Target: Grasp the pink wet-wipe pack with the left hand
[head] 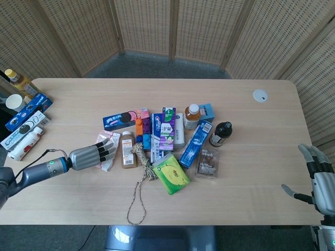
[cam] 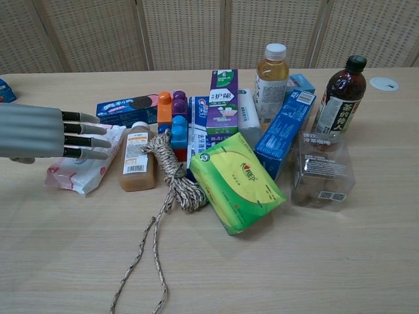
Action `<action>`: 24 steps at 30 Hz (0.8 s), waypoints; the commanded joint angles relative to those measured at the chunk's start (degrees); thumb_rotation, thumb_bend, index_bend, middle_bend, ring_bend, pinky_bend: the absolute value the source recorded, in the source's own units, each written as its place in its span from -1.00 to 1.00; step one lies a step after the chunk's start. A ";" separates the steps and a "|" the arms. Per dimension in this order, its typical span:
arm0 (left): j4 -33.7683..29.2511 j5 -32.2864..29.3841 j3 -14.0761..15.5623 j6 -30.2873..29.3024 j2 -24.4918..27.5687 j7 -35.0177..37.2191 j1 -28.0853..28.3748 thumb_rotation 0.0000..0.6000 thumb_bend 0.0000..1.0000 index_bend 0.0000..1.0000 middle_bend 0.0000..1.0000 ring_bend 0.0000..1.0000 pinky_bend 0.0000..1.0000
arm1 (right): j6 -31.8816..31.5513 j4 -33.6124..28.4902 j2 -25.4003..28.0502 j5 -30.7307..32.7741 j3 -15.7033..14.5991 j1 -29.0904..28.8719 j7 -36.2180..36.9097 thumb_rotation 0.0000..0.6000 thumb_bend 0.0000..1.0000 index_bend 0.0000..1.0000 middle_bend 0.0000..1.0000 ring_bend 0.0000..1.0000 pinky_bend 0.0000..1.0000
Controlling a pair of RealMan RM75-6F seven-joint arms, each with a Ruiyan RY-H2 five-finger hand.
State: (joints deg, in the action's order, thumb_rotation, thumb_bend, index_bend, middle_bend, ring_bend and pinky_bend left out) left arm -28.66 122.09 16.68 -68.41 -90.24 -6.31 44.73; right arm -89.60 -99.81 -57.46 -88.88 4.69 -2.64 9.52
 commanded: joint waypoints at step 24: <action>10.65 -1.85 4.44 -0.15 -9.44 -3.23 0.14 1.00 -1.00 -0.64 -1.00 -1.00 -0.70 | -0.03 0.24 0.34 0.27 0.25 0.10 1.39 1.00 -1.00 -1.00 -1.00 -1.00 -1.00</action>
State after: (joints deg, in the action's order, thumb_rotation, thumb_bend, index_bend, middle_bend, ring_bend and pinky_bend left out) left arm -18.76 120.25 20.80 -68.25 -99.09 -8.95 45.06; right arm -89.59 -99.55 -57.15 -88.57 4.94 -2.56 10.87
